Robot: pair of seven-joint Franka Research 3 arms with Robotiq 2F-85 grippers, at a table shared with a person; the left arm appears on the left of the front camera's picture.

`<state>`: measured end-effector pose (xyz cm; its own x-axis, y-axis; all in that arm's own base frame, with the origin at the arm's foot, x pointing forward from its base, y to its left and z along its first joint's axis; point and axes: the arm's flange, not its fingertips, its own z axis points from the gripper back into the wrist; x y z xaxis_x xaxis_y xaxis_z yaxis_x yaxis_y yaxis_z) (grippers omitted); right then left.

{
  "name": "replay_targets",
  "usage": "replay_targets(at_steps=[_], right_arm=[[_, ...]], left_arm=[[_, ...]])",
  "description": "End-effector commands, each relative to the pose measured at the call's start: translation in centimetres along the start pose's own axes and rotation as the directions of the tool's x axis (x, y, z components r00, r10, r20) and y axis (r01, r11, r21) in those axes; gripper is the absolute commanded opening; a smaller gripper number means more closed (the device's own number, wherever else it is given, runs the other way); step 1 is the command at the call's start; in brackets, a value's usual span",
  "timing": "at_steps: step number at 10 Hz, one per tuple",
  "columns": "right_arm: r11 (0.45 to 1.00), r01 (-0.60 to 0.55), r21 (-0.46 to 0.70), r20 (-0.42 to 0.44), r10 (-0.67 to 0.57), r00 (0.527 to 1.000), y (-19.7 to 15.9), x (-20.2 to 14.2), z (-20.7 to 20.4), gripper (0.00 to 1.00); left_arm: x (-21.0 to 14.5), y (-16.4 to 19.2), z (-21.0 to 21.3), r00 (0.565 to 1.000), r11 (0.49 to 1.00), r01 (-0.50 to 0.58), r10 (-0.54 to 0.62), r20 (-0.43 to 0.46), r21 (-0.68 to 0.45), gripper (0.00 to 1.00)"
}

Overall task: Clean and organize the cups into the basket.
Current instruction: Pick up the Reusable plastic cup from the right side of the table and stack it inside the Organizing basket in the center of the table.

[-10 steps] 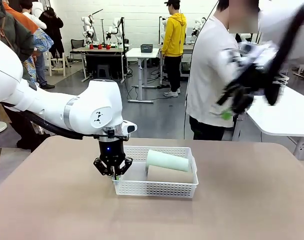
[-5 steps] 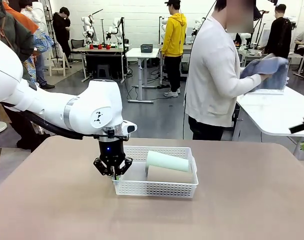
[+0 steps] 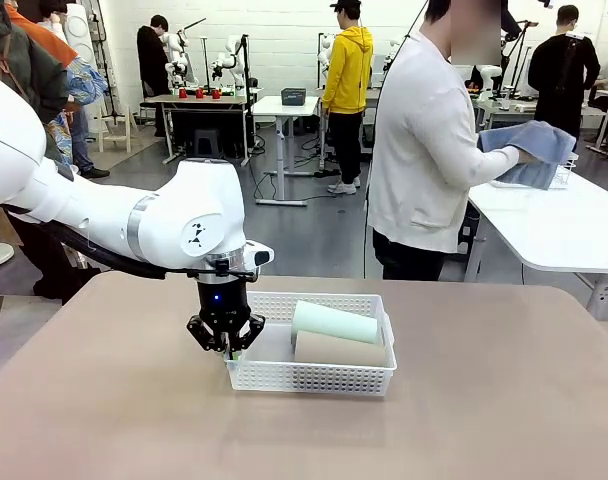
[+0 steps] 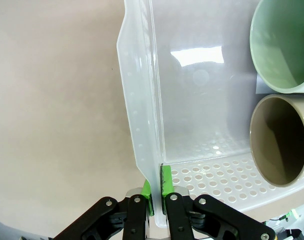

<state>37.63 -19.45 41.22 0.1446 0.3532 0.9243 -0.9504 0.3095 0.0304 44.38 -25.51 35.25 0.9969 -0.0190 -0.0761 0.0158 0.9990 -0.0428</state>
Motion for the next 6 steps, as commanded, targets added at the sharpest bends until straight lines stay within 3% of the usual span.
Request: replay_targets(at_steps=[1,2,6], right_arm=[[1.000,-0.015,0.010,0.069,0.014,0.998,-0.18,-0.52,-0.16,1.00],[1.000,0.000,0.000,0.000,0.000,1.000,0.00,0.00,0.00,1.00],[1.000,0.000,0.000,0.000,0.000,1.000,0.00,0.00,0.00,1.00]], left_arm=[[-0.06,-0.06,0.10,1.000,1.000,0.001,-0.001,-0.003,0.002,0.00],[-0.06,-0.06,0.10,1.000,1.000,0.001,-0.001,-0.003,0.002,0.00],[-0.06,-0.06,0.10,1.000,1.000,0.001,-0.001,-0.003,0.002,0.00]])
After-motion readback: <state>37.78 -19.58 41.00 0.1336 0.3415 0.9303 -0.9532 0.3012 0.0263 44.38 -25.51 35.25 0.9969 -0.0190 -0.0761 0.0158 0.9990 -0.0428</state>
